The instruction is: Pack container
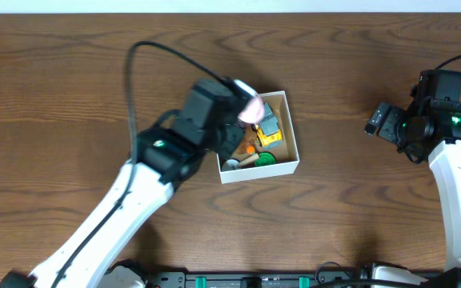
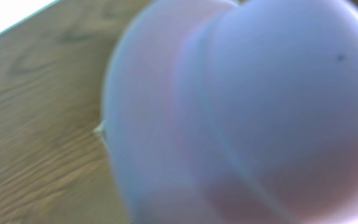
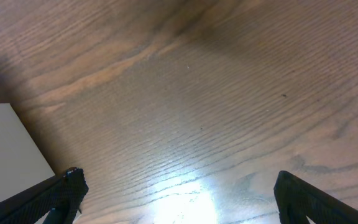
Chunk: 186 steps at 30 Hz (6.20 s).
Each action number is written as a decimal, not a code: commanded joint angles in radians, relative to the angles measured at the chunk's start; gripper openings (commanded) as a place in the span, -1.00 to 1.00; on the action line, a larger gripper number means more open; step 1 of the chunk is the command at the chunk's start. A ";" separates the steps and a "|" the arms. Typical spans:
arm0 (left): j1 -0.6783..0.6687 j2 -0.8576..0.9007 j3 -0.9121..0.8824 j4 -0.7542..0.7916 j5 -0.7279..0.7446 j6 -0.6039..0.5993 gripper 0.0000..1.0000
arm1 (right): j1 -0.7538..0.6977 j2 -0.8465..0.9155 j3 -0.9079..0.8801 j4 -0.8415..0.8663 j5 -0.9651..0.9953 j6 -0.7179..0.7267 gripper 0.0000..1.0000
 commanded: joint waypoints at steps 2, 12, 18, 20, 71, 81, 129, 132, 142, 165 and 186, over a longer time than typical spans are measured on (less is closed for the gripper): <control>-0.045 0.137 0.013 0.013 -0.022 0.084 -0.88 | 0.002 0.001 -0.006 0.003 0.001 -0.012 0.98; -0.093 0.315 0.013 -0.009 -0.019 0.084 -0.24 | 0.002 0.001 -0.006 0.002 0.004 -0.020 0.98; -0.089 0.203 0.014 -0.049 -0.039 0.082 0.69 | 0.002 0.001 -0.006 0.003 0.006 -0.020 0.99; -0.077 0.134 0.014 -0.056 -0.097 0.041 0.85 | 0.002 0.001 -0.006 0.003 0.008 -0.020 0.98; 0.428 -0.938 -0.610 0.085 0.014 -0.303 0.96 | 0.323 -0.848 -0.599 0.290 0.241 0.028 0.99; 0.428 -0.939 -0.632 0.038 0.019 -0.287 0.96 | 0.322 -0.883 -0.623 0.267 0.285 0.030 0.99; 0.428 -0.939 -0.632 0.038 0.019 -0.287 0.96 | 0.164 -1.395 -1.106 0.929 0.014 -0.290 0.98; 0.428 -0.939 -0.632 0.038 0.019 -0.287 0.96 | 0.163 -1.395 -1.145 0.896 0.003 -0.320 0.99; 0.428 -0.939 -0.632 0.038 0.019 -0.287 0.96 | 0.163 -1.395 -1.175 0.871 -0.022 -0.308 0.98; 0.430 -0.940 -0.633 -0.002 -0.035 -0.246 0.96 | 0.163 -1.395 -1.175 0.871 -0.022 -0.308 0.99; 0.612 -1.373 -1.143 0.564 -0.046 -0.127 0.96 | 0.163 -1.395 -1.175 0.871 -0.022 -0.308 0.98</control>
